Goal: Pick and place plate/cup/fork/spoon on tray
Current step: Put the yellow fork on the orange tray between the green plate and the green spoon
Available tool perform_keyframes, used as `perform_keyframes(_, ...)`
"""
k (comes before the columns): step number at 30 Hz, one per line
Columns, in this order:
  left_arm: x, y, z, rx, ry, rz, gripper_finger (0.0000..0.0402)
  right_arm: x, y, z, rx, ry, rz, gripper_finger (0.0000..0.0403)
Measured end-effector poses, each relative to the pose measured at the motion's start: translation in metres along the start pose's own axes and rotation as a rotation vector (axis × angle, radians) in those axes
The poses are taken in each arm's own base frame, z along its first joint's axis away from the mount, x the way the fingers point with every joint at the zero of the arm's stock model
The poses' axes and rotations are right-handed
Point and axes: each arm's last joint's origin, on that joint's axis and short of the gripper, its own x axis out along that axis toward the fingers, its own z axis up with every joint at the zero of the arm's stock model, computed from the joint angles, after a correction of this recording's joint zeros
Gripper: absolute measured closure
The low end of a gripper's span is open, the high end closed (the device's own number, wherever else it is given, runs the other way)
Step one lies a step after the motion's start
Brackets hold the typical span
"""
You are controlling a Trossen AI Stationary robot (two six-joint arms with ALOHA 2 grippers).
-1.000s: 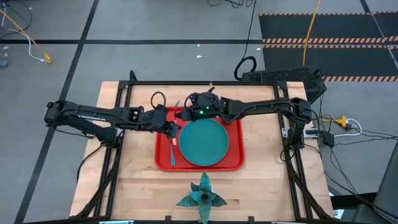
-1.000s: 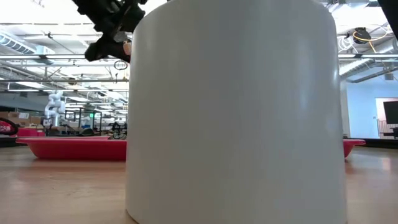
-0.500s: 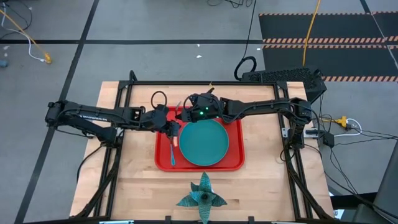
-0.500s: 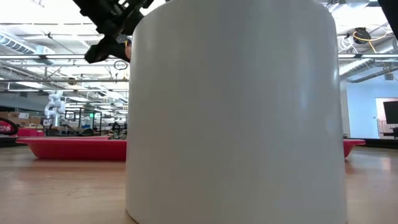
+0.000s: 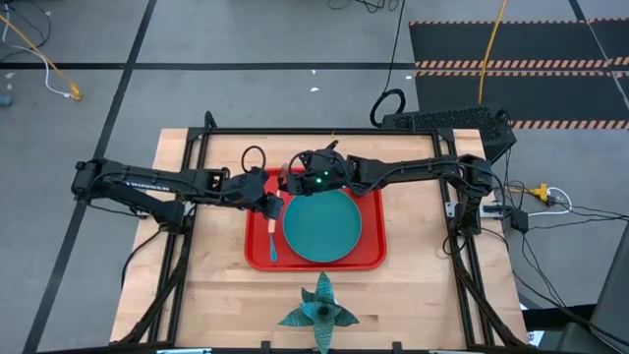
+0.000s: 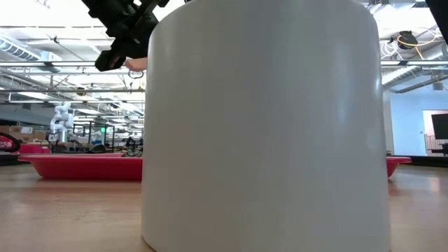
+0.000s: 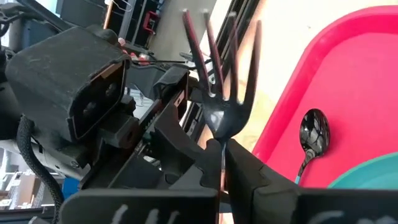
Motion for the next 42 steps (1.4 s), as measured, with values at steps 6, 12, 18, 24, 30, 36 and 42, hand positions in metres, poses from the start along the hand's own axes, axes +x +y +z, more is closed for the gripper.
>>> perform_keyframes(6,-0.003,0.006,-0.001,0.029,0.042,0.035,0.0366,0.000,0.000,0.001,0.070,-0.008,0.004,0.0386)
perform_keyframes(12,-0.007,0.007,0.009,0.081,0.076,-0.043,0.0366,0.000,-0.004,-0.002,0.082,0.039,-0.035,0.0345)
perform_keyframes(18,-0.013,0.022,0.014,0.031,0.147,0.001,0.0355,-0.001,-0.008,-0.006,0.075,0.073,-0.083,0.0319)
perform_keyframes(24,-0.032,0.030,0.018,-0.050,0.063,-0.137,0.0366,-0.002,-0.003,-0.013,0.052,0.131,-0.054,0.0305)
perform_keyframes(30,-0.035,0.061,-0.003,-0.181,0.120,-0.154,0.0364,-0.011,0.009,-0.017,-0.018,0.130,-0.023,0.0303)
perform_keyframes(36,-0.028,0.078,-0.022,-0.279,0.157,-0.189,0.0363,-0.016,0.014,-0.015,-0.051,0.116,0.003,0.0303)
perform_keyframes(42,-0.014,0.094,-0.038,-0.360,0.236,-0.105,0.0361,-0.016,0.015,-0.016,-0.050,0.118,0.007,0.0303)
